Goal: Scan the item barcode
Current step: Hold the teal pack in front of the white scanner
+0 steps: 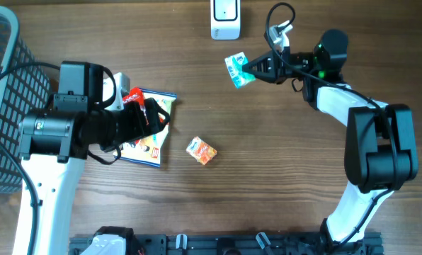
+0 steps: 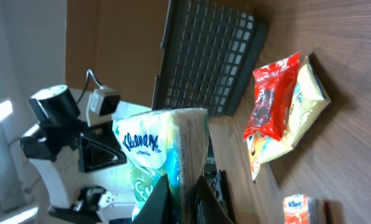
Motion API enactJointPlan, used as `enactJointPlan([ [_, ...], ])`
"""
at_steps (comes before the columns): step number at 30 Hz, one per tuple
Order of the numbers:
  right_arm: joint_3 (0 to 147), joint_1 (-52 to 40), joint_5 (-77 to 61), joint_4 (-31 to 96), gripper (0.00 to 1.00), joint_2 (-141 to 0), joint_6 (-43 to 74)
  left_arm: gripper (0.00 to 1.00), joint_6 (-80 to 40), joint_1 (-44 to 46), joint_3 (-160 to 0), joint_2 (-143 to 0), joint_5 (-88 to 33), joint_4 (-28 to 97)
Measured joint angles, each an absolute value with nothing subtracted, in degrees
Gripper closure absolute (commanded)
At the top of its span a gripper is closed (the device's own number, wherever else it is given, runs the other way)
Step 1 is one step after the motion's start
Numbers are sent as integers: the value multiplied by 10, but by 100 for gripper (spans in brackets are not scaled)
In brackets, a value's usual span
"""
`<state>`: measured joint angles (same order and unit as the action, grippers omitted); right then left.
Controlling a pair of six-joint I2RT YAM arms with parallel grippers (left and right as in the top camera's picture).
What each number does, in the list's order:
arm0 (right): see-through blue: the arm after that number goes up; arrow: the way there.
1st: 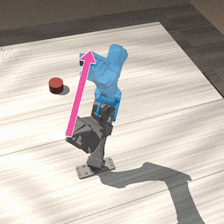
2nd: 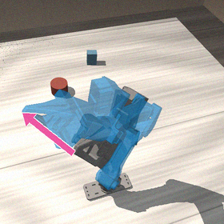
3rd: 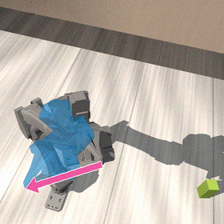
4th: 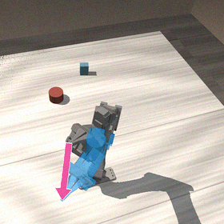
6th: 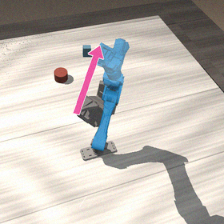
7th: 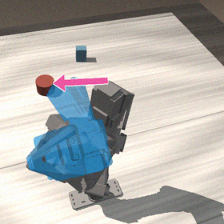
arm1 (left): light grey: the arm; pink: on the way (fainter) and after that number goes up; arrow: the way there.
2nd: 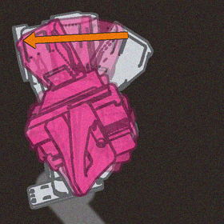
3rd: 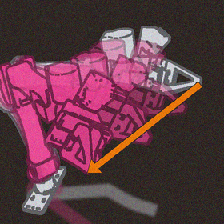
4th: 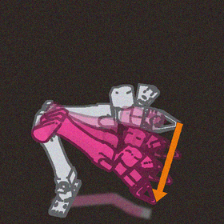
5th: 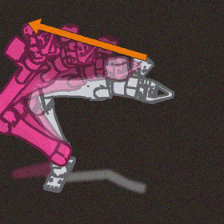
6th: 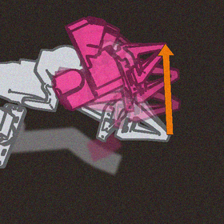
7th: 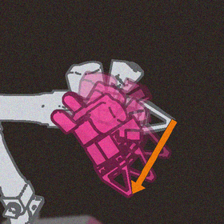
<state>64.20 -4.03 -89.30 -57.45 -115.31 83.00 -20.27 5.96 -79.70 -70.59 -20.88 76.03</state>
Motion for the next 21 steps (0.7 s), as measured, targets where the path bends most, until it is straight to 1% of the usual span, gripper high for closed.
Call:
enactJointPlan([
  [4,642,-40,-882,-635,96,-1153,948,0,-203,60,-797,-706,-209,761],
  [9,642,-40,-854,-699,96,-1153,1026,0,-203,60,-797,-706,-209,760],
  [14,642,-40,-848,-704,96,-1153,1039,0,-203,60,-797,-706,-209,761],
  [21,642,-40,-851,-704,96,-1153,1008,0,-203,60,-797,-706,-209,761],
])
